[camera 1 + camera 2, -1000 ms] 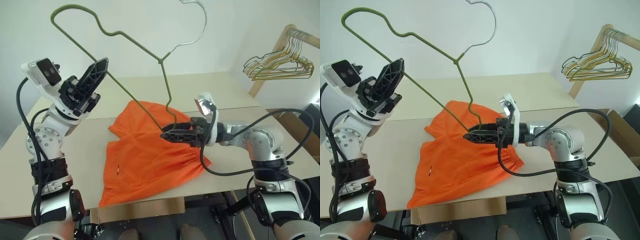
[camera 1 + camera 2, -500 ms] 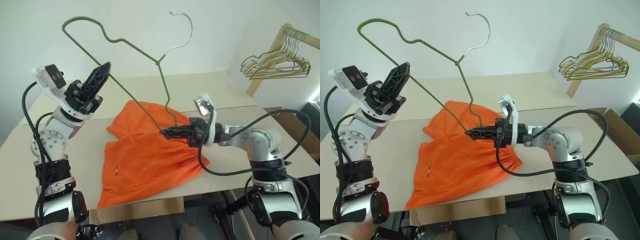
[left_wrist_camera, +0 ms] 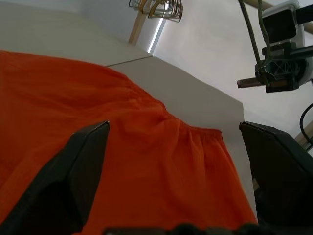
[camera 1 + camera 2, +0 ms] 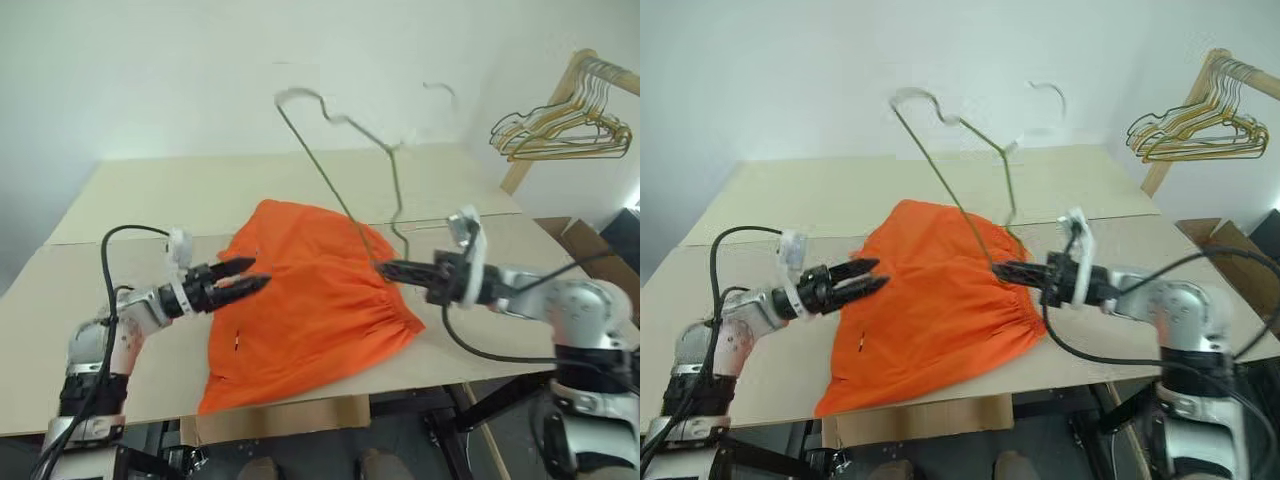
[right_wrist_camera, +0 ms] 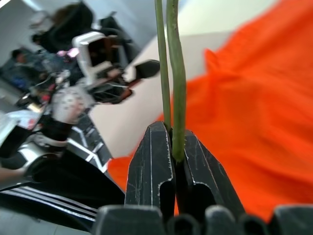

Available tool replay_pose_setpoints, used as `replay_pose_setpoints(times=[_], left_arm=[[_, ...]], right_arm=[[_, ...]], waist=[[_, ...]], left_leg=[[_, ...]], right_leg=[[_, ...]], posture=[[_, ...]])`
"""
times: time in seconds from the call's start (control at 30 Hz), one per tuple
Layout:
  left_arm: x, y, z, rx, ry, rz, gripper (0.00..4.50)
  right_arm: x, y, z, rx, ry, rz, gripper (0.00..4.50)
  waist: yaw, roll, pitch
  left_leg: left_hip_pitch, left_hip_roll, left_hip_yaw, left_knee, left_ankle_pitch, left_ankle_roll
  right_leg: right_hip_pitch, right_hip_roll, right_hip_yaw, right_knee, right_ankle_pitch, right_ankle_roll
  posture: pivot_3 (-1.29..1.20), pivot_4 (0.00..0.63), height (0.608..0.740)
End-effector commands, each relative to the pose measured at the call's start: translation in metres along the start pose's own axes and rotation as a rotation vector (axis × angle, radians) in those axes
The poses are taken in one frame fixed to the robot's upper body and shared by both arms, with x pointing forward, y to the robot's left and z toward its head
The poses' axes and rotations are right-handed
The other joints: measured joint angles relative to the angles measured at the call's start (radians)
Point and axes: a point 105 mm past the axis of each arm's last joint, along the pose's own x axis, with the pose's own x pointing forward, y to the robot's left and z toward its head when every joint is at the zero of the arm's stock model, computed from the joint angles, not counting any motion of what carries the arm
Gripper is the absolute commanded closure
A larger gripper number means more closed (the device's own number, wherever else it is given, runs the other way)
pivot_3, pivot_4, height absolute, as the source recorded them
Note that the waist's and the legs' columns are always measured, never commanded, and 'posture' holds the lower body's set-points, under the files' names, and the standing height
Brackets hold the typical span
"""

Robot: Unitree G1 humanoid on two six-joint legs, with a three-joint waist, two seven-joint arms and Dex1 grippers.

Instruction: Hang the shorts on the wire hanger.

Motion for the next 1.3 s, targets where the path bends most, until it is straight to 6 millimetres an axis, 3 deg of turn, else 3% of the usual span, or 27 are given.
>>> replay_pose_setpoints(times=[0.03, 0.23, 0.43, 0.53, 0.83, 1.07, 1.3], left_arm=[[0.005, -0.020, 0.012, 0.206, 0.077, -0.102, 0.03], [0.007, -0.032, 0.013, 0.272, 0.142, -0.191, 0.03], [0.011, -0.031, 0.012, 0.280, 0.157, -0.223, 0.03], [0.014, -0.031, 0.011, 0.279, 0.162, -0.239, 0.03], [0.014, -0.031, 0.008, 0.288, 0.174, -0.247, 0.03], [0.006, -0.031, 0.002, 0.271, 0.183, -0.200, 0.03], [0.000, -0.032, -0.001, 0.268, 0.184, -0.167, 0.03]], right_arm=[[-0.033, -0.015, -0.015, 0.043, 0.049, -0.185, 4.50], [-0.086, -0.008, -0.064, 0.241, 0.120, -0.204, 4.50], [-0.130, -0.015, -0.087, 0.434, 0.075, -0.258, 4.50], [-0.141, -0.019, -0.093, 0.500, 0.120, -0.281, 4.50], [-0.122, -0.046, -0.094, 0.477, 0.216, -0.300, 4.50], [-0.098, -0.052, -0.095, 0.478, 0.253, -0.225, 4.50], [-0.090, -0.045, -0.088, 0.484, 0.235, -0.130, 4.50]], waist=[[0.001, 0.001, 0.000], [-0.002, 0.001, 0.000], [-0.039, 0.002, -0.001], [-0.060, 0.002, -0.001], [-0.112, 0.002, -0.002], [-0.101, 0.002, -0.002], [-0.071, 0.002, -0.001]], left_leg=[[0.000, 0.000, 0.001, 0.000, 0.000, 0.000], [0.001, 0.000, 0.002, 0.000, 0.000, 0.000], [0.006, 0.001, 0.002, 0.000, -0.001, 0.001], [0.006, 0.001, 0.002, 0.001, -0.001, 0.001], [0.006, 0.001, 0.001, 0.000, -0.001, 0.002], [0.006, 0.001, -0.001, 0.000, -0.001, 0.002], [0.006, 0.000, -0.001, 0.001, -0.002, 0.003]], right_leg=[[-0.001, 0.000, 0.001, 0.001, 0.000, 0.000], [0.000, 0.000, 0.002, 0.001, 0.000, 0.000], [0.005, 0.001, 0.003, 0.000, -0.002, 0.002], [0.005, 0.001, 0.003, 0.000, -0.003, 0.004], [0.005, 0.001, 0.005, 0.001, -0.003, 0.004], [0.005, 0.001, 0.005, 0.001, -0.002, 0.002], [0.005, 0.001, 0.005, 0.001, -0.001, 0.002]], posture=[[-0.12, 0.000, 0.740], [-0.18, 0.000, 0.740], [-0.22, 0.000, 0.740], [-0.23, 0.000, 0.740], [-0.20, 0.000, 0.740], [-0.16, 0.000, 0.740], [-0.13, 0.000, 0.740]])
